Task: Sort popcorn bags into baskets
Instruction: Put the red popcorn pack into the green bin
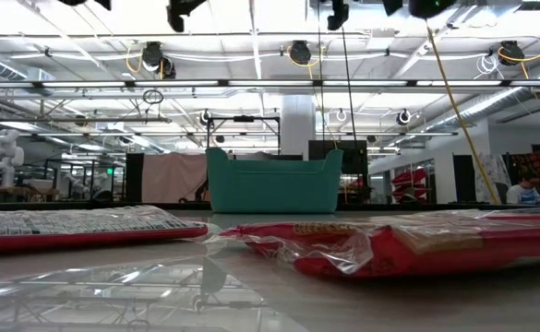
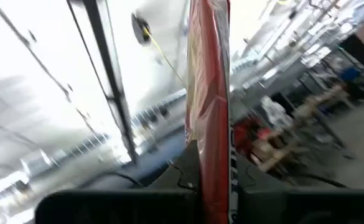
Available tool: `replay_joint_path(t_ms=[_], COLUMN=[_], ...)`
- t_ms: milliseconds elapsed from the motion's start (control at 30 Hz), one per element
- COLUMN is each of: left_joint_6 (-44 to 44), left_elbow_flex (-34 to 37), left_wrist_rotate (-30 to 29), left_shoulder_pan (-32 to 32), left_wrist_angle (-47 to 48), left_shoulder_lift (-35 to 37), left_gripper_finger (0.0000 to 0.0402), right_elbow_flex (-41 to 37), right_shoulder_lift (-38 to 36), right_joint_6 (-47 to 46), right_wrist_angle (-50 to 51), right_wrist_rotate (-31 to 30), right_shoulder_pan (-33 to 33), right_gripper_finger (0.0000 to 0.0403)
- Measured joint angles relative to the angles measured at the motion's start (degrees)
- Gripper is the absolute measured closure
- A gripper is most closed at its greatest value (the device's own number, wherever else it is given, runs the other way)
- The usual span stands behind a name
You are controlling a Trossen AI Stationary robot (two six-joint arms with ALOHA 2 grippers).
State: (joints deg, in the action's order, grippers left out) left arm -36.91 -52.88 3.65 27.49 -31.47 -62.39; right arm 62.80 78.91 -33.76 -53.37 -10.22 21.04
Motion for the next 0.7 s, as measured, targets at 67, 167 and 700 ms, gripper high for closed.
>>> replay_joint_path(t_ms=[67, 167, 700], left_joint_6=[-0.08, -0.32, 6.65], left_elbow_flex=[0.0, 0.0, -12.03], left_wrist_rotate=[-0.74, -1.44, -3.23], left_shoulder_pan=[-1.0, -2.11, -7.64], left_wrist_angle=[-3.22, -7.3, -8.35], left_shoulder_lift=[-1.89, -4.79, -18.58], left_gripper_finger=[0.0151, 0.0151, 0.0092], right_elbow_flex=[-3.33, -7.71, -12.89], right_shoulder_lift=[0.0, 0.04, 0.07], right_joint_6=[-1.46, -2.07, -4.59], right_wrist_angle=[-6.62, -16.01, -23.9], right_wrist_rotate=[-0.03, -0.11, 0.21], right_shoulder_pan=[0.0, 0.0, -0.15], right_gripper_finger=[0.0392, 0.0392, 0.0392])
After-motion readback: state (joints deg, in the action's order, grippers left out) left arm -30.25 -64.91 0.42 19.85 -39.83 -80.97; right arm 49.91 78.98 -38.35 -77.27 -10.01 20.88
